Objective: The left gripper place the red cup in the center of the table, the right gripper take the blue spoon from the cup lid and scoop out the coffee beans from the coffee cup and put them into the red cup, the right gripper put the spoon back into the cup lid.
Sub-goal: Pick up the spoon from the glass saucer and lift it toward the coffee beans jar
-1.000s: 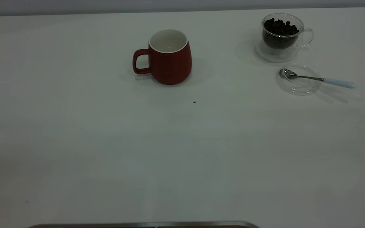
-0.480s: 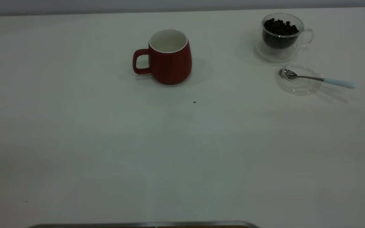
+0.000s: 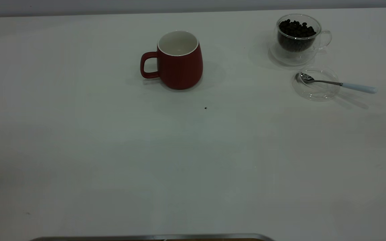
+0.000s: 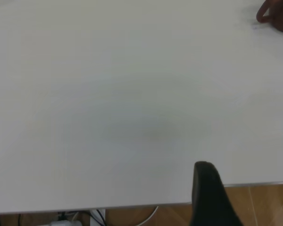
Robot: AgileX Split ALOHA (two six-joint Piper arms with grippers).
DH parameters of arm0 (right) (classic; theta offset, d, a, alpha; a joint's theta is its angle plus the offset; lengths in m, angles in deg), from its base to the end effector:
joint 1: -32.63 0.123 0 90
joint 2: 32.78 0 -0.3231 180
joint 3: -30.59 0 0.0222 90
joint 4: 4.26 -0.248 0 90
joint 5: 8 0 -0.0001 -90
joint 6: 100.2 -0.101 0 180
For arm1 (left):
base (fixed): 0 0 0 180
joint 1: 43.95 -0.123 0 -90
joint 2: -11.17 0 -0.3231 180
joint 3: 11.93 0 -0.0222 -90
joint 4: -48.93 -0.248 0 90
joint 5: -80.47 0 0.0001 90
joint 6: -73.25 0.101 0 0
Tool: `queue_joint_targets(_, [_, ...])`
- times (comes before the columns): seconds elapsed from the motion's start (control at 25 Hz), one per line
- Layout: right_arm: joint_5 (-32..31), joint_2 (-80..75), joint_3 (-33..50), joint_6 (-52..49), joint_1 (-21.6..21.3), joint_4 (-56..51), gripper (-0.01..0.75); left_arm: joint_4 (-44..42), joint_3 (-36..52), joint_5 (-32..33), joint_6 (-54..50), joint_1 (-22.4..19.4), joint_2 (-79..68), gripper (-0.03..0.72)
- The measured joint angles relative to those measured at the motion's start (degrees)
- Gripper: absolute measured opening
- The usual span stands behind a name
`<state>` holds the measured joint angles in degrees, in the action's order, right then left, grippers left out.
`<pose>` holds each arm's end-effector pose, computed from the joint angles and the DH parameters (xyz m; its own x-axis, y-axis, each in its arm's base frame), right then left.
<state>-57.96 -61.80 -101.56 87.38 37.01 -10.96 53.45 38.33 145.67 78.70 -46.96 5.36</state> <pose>0.0338 0.0116 0.2976 -0.5856 -0.1016 -0.8042 -0.1811 0.9834 0.0076 -0.0415 -0.0094 0.2603 -0.5158 0.0347 -0.8560 0.0408 0.9990 0.0160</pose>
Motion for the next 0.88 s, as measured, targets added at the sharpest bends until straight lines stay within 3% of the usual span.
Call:
queue_joint_targets(0.24, [15.85, -23.15, -0.13, 5.81, 0.0, -8.76, 0.581, 0.0, 0.0, 0.0, 0.12, 0.0, 0.0, 0.476])
queue_joint_targets(0.48, [30.8, -39.71, -0.13, 15.88, 0.0, -20.69, 0.584, 0.0, 0.0, 0.0, 0.12, 0.0, 0.0, 0.476])
queue_joint_targets(0.68, [38.33, -52.6, -0.21, 22.61, 0.0, -30.53, 0.583, 0.0, 0.0, 0.0, 0.12, 0.0, 0.0, 0.476])
queue_joint_targets(0.88, [40.89, -63.09, -3.43, 28.0, -0.28, -36.18, 0.583, 0.0, 0.0, 0.0, 0.12, 0.0, 0.0, 0.476])
